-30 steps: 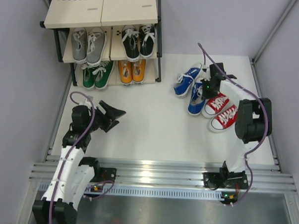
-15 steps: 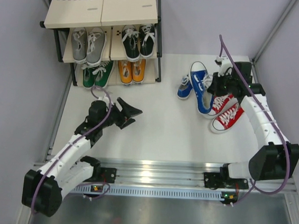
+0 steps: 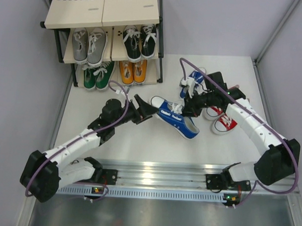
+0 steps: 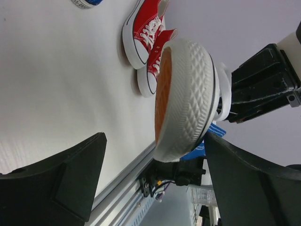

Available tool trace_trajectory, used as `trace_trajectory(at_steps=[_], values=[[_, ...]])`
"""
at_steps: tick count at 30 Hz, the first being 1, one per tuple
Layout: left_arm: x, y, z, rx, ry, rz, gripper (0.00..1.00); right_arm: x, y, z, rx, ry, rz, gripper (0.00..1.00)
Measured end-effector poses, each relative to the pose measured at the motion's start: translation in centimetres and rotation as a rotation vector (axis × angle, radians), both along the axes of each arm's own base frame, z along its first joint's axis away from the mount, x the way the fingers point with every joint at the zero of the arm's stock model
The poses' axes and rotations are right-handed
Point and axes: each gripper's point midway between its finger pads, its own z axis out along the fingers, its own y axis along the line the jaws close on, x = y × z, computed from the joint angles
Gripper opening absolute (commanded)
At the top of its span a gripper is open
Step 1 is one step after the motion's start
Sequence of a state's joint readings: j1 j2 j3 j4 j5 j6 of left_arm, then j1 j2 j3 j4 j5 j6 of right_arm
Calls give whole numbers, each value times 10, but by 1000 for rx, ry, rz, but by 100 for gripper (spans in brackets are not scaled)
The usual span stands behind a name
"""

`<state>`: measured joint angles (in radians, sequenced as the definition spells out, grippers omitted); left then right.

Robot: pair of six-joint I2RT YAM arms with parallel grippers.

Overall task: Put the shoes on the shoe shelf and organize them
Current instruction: Pick up the shoe at the center of the board.

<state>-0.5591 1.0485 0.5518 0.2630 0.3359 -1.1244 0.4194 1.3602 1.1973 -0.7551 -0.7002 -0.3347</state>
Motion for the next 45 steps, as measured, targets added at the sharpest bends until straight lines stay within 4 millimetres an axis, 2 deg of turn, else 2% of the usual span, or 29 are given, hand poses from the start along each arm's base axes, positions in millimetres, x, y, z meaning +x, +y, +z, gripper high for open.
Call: trace_trajectory(at_steps=[3, 5, 7, 8, 10, 11, 14, 17, 18, 20, 21, 24, 27, 30, 34, 38, 40, 45], values=[[-1, -6, 4, 0, -25, -3, 90, -11, 15, 7, 17, -4, 78, 0], [0, -8, 8, 0, -40, 3, 86, -14, 22, 10, 22, -16, 109, 0], [2, -8, 13, -2, -55, 15, 77, -19, 28, 10, 27, -21, 144, 0], [4, -8, 15, -6, -60, 22, 66, -23, 31, 10, 28, -20, 158, 0], [5, -8, 16, -9, -64, 34, 56, -27, 34, 11, 31, -22, 180, 0], [6, -8, 17, -12, -66, 39, 36, -28, 34, 10, 30, -20, 185, 0], [6, -8, 14, 2, -75, 38, 1, -27, 35, 11, 29, -25, 196, 2], [6, -7, 14, -6, -72, 47, 0, -27, 35, 14, 29, -46, 217, 22], [7, -6, 14, -6, -70, 57, 0, -26, 36, 17, 31, -62, 232, 40], [9, 0, 8, -1, -61, 76, 0, -26, 37, 26, 39, -101, 267, 58], [10, 5, 4, 6, -53, 86, 0, -25, 37, 32, 43, -138, 293, 72], [13, 25, -12, 31, -22, 108, 0, -26, 36, 48, 51, -274, 411, 79], [18, 48, -23, 61, 5, 128, 0, -46, 26, 51, 47, -386, 578, 80], [20, 61, -25, 76, 6, 132, 0, -68, 17, 50, 53, -474, 746, 78], [13, 64, -23, 74, 2, 93, 0, -92, 21, 44, 66, -559, 936, 74], [7, 60, -21, 61, 1, 53, 0, -122, 27, 28, 69, -536, 1072, 70], [4, 58, -20, 54, 3, 33, 0, -128, 27, 25, 63, -531, 1103, 68], [-1, 54, -16, 32, 6, 0, 0, -128, 25, 20, 27, -533, 1117, 64]])
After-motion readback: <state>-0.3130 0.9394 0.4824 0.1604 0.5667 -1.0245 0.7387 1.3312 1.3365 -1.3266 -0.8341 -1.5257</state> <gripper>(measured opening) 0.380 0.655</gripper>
